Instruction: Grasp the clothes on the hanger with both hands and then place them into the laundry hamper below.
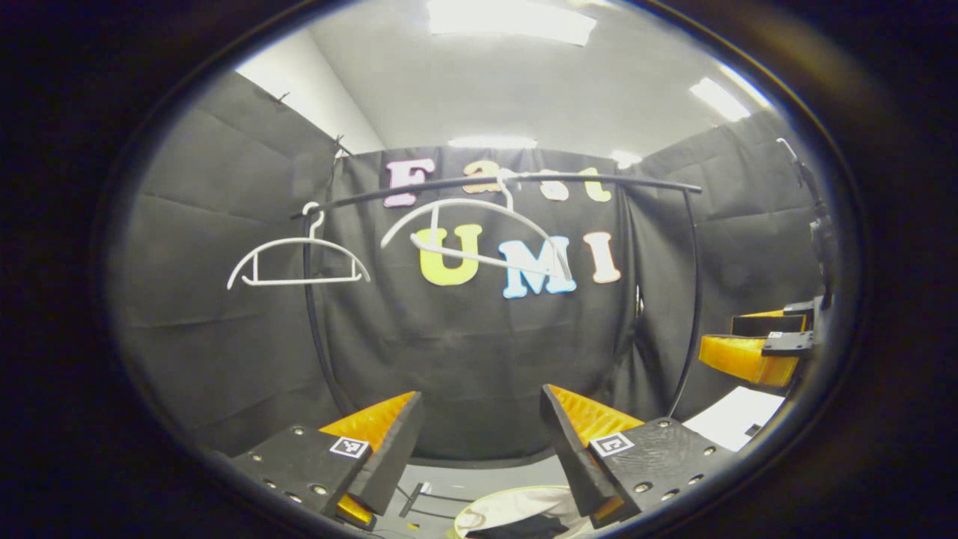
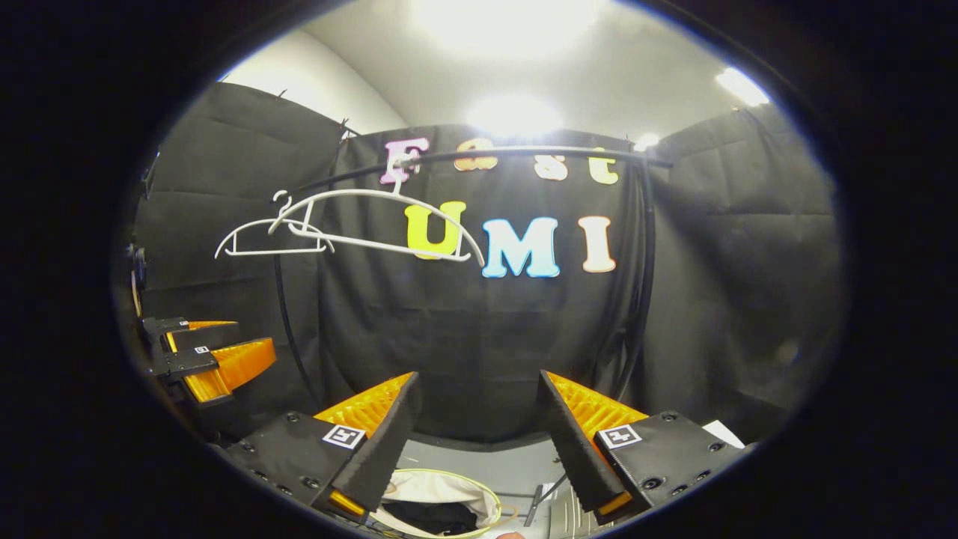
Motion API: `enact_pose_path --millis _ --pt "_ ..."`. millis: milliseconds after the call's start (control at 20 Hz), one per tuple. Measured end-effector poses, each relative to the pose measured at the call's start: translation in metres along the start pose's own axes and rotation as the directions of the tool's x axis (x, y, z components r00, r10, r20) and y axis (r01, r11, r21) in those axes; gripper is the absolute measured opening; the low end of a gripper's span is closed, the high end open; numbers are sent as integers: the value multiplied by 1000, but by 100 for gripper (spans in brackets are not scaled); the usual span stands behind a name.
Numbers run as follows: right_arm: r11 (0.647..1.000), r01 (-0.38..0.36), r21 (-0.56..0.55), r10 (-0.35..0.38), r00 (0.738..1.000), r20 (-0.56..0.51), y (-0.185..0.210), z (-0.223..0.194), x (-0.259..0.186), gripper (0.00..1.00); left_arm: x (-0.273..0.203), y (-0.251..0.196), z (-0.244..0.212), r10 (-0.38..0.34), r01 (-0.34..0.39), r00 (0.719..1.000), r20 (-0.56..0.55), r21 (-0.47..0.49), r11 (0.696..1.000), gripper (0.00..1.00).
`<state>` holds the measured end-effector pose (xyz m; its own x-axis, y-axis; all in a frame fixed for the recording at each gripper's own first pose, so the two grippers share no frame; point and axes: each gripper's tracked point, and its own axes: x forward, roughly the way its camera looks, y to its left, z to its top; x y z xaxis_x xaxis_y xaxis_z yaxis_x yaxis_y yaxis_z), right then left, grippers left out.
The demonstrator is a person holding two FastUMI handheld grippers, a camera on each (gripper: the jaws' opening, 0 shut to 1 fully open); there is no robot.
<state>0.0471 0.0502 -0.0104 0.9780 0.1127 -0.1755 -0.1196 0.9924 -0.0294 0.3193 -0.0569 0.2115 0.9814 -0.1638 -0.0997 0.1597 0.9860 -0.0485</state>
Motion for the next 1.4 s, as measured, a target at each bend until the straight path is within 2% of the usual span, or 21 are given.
enact_pose_path --millis 200,450,800,900,950,1000,1100,1150,1200,1300,1400 --pt "1000 -1 15 0 998 64 -17 23 -26 98 -33 -3 30 24 -24 999 33 -4 1000 92" --pt "999 23 44 -28 993 118 -42 37 -60 94 -71 -4 61 65 -67 995 82 27 997 92" --pt "996 76 35 -81 980 179 -68 55 -96 94 -120 4 83 110 -115 987 118 32 993 92" --pt "996 74 47 -81 981 176 -69 55 -97 97 -122 4 87 121 -126 984 128 33 991 92" --pt "996 77 49 -84 981 175 -71 55 -97 94 -122 3 89 123 -128 984 131 33 991 92" --pt "996 77 51 -85 981 175 -72 56 -97 97 -121 4 90 126 -131 983 134 31 991 92" --pt "996 79 48 -87 980 179 -74 57 -96 94 -116 5 91 125 -129 983 138 23 991 92" --pt "996 77 42 -83 982 168 -74 54 -94 97 -114 5 91 122 -126 983 135 19 992 92" --pt "996 73 42 -79 985 154 -73 49 -92 94 -115 4 89 123 -127 983 133 17 992 92" --pt "997 68 48 -74 986 149 -71 50 -90 97 -114 6 90 126 -131 982 138 25 991 92" --pt "996 75 50 -81 985 153 -73 50 -89 95 -111 7 91 131 -137 981 143 31 990 92"
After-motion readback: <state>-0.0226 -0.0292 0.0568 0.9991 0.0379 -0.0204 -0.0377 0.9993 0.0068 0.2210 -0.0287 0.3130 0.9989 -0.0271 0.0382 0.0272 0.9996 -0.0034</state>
